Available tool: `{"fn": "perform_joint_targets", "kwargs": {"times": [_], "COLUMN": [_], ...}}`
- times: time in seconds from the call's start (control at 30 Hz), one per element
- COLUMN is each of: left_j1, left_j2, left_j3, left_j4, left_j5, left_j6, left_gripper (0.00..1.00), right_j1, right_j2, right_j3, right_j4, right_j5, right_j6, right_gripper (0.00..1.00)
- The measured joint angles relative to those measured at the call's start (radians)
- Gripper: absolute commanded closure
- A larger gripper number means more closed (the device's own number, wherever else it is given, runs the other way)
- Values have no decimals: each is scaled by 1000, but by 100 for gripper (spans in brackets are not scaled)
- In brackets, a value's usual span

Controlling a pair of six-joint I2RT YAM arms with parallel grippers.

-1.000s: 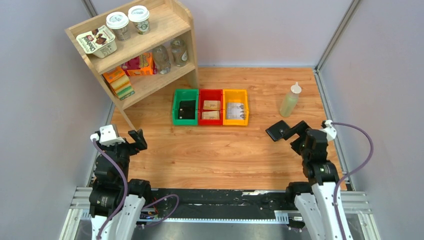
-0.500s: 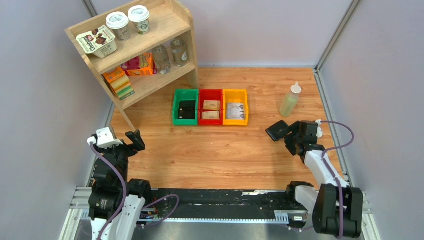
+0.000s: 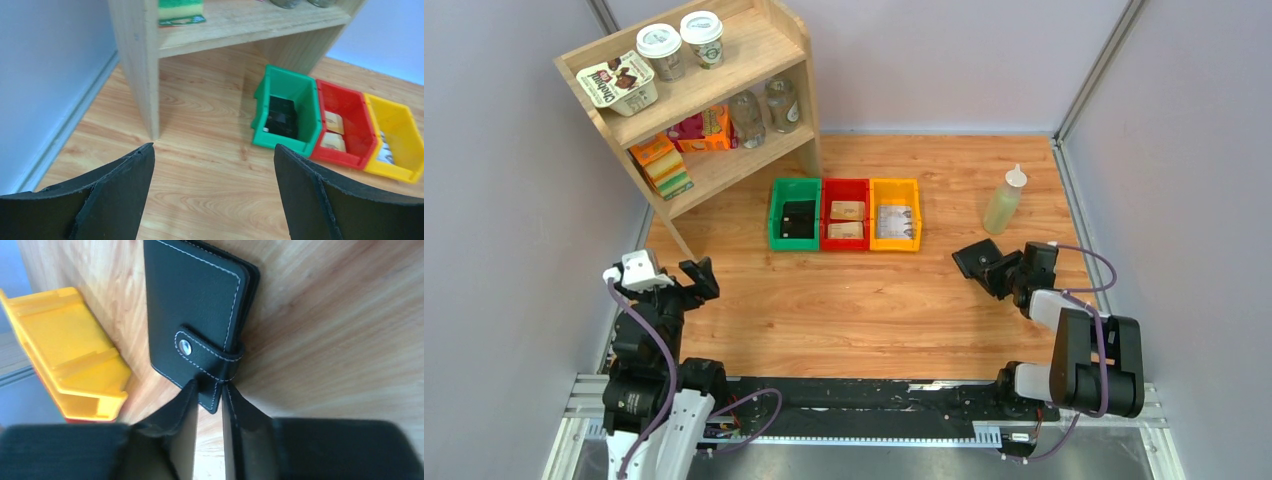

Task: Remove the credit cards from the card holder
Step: Move the card holder to the center of the board.

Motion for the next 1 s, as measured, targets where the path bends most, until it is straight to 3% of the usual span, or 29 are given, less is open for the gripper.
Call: {"fn": "perform_joint_targets", "kwargs": {"times": [0.1,0.33,0.43,0.5,0.77,1.0], "left_j1": [0,1,-6,-42,-420,-514], "left_j2": [57,378,526,612,895,1045], "left_j3": [0,23,24,24,13,-52], "left_j4": [30,82,126,157,344,480], "left_j5": [74,351,510,567,582,531], "left_j6": [-21,-94,-148,-179,-291,-423], "left_gripper": [4,10,13,13,13,13], "right_j1": [-5,4,64,147,613,850], "right_j2": [17,35,25,10,-93,-24], "right_j3": [-3,-15,-18,-19,-14,74], "right_j4": [45,79,59,30,-95,-154], "right_j5": [-36,-130,-165,-175,-169,-114], "right_j6": [8,0,-24,-40,-62,-66], "right_gripper": [100,100,100,100,100,99]}}
